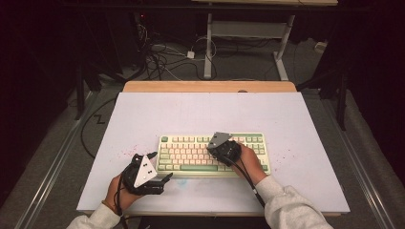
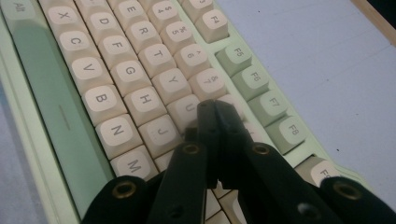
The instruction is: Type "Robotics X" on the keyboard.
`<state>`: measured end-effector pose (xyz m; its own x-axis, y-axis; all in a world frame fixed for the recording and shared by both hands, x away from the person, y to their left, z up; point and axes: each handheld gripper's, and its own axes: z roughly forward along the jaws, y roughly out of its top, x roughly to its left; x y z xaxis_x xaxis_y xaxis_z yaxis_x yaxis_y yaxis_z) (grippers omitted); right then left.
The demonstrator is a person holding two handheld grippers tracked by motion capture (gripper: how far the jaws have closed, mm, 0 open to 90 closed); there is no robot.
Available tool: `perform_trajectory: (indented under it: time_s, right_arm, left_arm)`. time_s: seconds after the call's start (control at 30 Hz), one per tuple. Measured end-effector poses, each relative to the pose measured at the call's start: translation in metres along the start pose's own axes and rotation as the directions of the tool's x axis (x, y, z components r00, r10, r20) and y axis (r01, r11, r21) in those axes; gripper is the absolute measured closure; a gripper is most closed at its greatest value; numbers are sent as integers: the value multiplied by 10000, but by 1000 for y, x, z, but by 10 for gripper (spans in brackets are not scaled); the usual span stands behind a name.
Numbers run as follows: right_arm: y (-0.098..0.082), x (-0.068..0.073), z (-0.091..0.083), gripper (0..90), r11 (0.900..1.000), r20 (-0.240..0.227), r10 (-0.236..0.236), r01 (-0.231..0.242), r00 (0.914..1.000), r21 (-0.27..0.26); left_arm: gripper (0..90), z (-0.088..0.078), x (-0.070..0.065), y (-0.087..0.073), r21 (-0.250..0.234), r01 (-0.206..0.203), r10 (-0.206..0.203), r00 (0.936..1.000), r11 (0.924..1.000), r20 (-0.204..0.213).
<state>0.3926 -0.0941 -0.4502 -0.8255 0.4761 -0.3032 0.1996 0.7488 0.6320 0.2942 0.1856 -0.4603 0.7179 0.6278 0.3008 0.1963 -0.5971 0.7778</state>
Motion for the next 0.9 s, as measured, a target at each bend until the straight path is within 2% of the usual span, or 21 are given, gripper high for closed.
perform_trajectory:
  time_s: [0.2,0.5,0.73,0.9]
  right_arm:
    - [-1,-3,-8,900,9982,12,347,-346,9994,-500]
    - [-3,-4,-23,900,9917,51,531,-522,9986,-1178]
    - [-8,-8,-37,858,9800,92,895,-865,9959,-1791]
    - [-11,-10,-44,791,9740,97,964,-924,9953,-2070]
  left_arm:
    - [161,0,0,0,-27,52,-52,10000,10000,22]
    - [161,1,-1,0,-12,57,-57,10000,10000,54]
    - [161,2,-2,0,53,34,-35,10000,10000,93]
    - [161,2,-2,1,46,24,-25,9999,10000,130]
